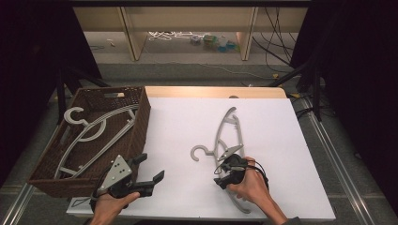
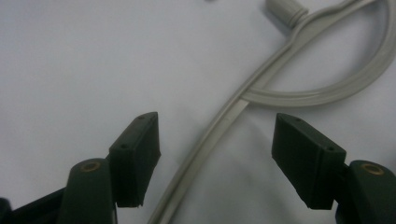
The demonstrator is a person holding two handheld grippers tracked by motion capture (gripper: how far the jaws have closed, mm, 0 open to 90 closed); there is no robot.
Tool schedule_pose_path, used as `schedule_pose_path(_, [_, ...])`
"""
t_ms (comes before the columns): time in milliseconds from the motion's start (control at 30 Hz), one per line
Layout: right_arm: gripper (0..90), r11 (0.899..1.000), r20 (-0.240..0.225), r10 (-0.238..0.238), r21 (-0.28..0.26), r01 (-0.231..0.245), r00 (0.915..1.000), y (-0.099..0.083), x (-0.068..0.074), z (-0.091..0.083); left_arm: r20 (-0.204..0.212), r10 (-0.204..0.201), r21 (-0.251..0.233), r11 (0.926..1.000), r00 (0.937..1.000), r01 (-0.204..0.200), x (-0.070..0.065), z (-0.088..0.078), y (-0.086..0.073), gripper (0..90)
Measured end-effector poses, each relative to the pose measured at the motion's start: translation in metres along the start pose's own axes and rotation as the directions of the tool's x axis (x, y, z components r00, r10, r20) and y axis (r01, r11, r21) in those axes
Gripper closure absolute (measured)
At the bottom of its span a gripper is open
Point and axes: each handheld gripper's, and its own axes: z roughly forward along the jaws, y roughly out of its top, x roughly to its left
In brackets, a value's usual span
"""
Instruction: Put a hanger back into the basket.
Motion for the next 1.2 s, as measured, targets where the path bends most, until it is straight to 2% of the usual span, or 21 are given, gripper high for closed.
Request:
schedule_pose_path(67, [39.5,1.000,-0.002,-0.003,0.017,0.003,1.0000,0.001,-0.001,0.003,-0.002,-0.008,0.002,1.0000,1.0000,0.008,0.000,0.000,0.000,16.4])
schedule_pose_path(133, [41.1,0.999,-0.009,0.006,0.036,-0.006,0.9999,0.002,-0.001,0.006,-0.004,0.000,0.002,1.0000,1.0000,0.000,0.001,-0.001,0.000,16.4])
schedule_pose_path(300, [50.3,0.998,0.006,-0.028,0.055,0.028,0.9996,0.007,-0.003,0.007,0.002,-0.003,-0.007,1.0000,1.0000,0.003,0.002,0.000,-0.001,16.6])
schedule_pose_path(467, [50.9,0.994,0.011,-0.034,0.103,0.033,0.9994,0.013,-0.002,0.008,-0.012,0.011,0.014,0.9998,0.9999,-0.011,0.002,0.000,-0.001,16.7])
schedule_pose_path(600, [52.1,0.989,0.010,-0.029,0.143,0.027,0.9995,0.019,-0.002,0.010,-0.019,-0.001,0.010,1.0000,0.9998,0.001,0.003,0.001,-0.001,17.2])
schedule_pose_path(700, [54.1,0.990,0.008,-0.017,0.140,0.016,0.9998,0.019,-0.004,0.009,-0.017,0.001,0.007,1.0000,0.9998,-0.001,0.004,0.001,-0.001,17.2])
schedule_pose_path(767, [61.1,0.990,0.012,-0.006,0.141,0.004,0.9999,0.019,-0.006,0.009,-0.017,-0.003,0.006,1.0000,0.9998,0.003,0.005,0.001,-0.001,17.5])
schedule_pose_path(833, [64.3,0.990,0.007,0.007,0.138,-0.008,0.9999,0.019,-0.010,0.009,-0.020,0.005,0.016,0.9999,0.9998,-0.005,0.004,0.001,-0.001,17.6])
schedule_pose_path(900, [65.8,0.990,-0.002,0.029,0.135,-0.029,0.9996,0.019,-0.012,0.008,-0.017,-0.015,0.000,0.9999,0.9997,0.015,0.003,0.002,-0.002,17.7])
schedule_pose_path(933, [66.8,0.990,-0.002,0.032,0.135,-0.032,0.9995,0.019,-0.013,0.008,-0.018,0.002,0.011,0.9999,0.9998,-0.002,0.004,0.001,-0.001,17.8])
schedule_pose_path(1100, [72.1,0.989,-0.002,0.029,0.145,-0.028,0.9996,0.021,-0.015,0.008,-0.021,-0.003,0.007,1.0000,0.9998,0.003,0.004,0.000,0.000,18.0])
schedule_pose_path(1200, [74.6,0.989,-0.020,0.035,0.146,-0.031,0.9992,0.021,-0.019,0.008,-0.018,0.003,0.013,0.9999,0.9998,-0.003,0.004,0.000,-0.001,18.1])
